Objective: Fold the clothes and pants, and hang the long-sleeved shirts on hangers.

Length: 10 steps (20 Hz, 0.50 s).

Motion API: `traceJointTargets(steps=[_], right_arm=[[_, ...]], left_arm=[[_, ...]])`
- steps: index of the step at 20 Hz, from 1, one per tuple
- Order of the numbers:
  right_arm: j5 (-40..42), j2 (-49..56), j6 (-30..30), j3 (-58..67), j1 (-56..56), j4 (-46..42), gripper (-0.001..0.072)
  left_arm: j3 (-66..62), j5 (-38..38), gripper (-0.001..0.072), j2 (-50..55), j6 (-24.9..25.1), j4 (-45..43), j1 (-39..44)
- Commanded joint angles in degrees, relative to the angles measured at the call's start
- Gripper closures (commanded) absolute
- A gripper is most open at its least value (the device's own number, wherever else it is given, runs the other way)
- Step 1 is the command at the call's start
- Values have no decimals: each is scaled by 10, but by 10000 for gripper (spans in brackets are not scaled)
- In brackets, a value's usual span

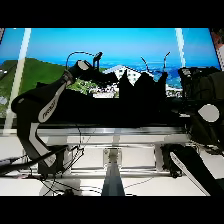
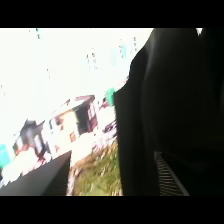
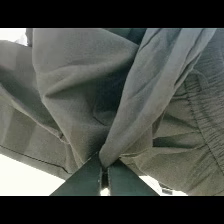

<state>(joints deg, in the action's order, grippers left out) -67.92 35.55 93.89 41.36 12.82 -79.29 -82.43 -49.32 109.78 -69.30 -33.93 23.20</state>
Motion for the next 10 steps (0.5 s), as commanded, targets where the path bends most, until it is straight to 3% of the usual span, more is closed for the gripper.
traceJointTargets(steps=[1, 3, 6, 10], right_arm=[[1, 0, 0, 0, 0, 0, 690], [1, 0, 0, 0, 0, 0, 689], [0, 0, 0, 0, 0, 0, 689], [0, 0, 0, 0, 0, 0, 689]], left_arm=[[-38, -9, 210, 37, -12, -12, 11], [-48, -8, 216, 44, -12, -17, 20], [-50, 4, 320, 45, -16, -58, 35], [-51, 17, 679, 44, -27, -87, 40]])
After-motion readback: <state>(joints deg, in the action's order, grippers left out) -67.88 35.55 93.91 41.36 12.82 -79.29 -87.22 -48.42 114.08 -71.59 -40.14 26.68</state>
